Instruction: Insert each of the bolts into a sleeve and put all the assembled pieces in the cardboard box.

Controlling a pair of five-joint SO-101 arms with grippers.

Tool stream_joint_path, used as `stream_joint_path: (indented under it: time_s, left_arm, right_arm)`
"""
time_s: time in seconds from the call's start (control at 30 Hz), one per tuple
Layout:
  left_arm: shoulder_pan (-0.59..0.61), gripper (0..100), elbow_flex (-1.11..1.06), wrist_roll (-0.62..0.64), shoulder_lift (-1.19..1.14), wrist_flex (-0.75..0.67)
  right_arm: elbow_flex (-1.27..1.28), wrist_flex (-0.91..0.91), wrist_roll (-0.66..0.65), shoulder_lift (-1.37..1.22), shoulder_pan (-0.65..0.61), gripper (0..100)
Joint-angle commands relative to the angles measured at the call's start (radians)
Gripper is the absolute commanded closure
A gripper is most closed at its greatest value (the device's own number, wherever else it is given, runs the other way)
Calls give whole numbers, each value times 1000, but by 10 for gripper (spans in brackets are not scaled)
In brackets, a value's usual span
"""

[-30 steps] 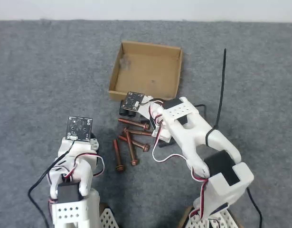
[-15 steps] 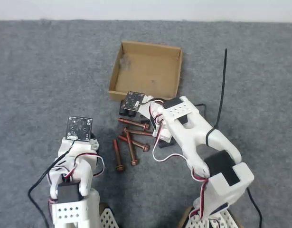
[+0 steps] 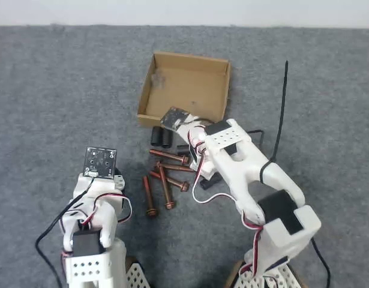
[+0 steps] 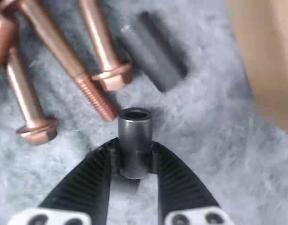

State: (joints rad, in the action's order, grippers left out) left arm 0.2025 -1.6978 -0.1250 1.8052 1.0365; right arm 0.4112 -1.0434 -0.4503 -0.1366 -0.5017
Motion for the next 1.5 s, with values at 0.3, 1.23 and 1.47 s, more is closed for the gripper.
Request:
stream_joint_path:
  time_s: [0.3, 1.23, 1.47]
  left_arm:
    - [-2, 988, 13, -12, 11, -21]
    - [-8, 988, 13, -6, 11, -17]
    - [2, 988, 21, -12, 14, -18]
  right_arm:
    - [63, -10, 278, 380, 249, 992]
    - [764, 466, 276, 776, 639, 992]
    - [784, 509, 216, 766, 648, 992]
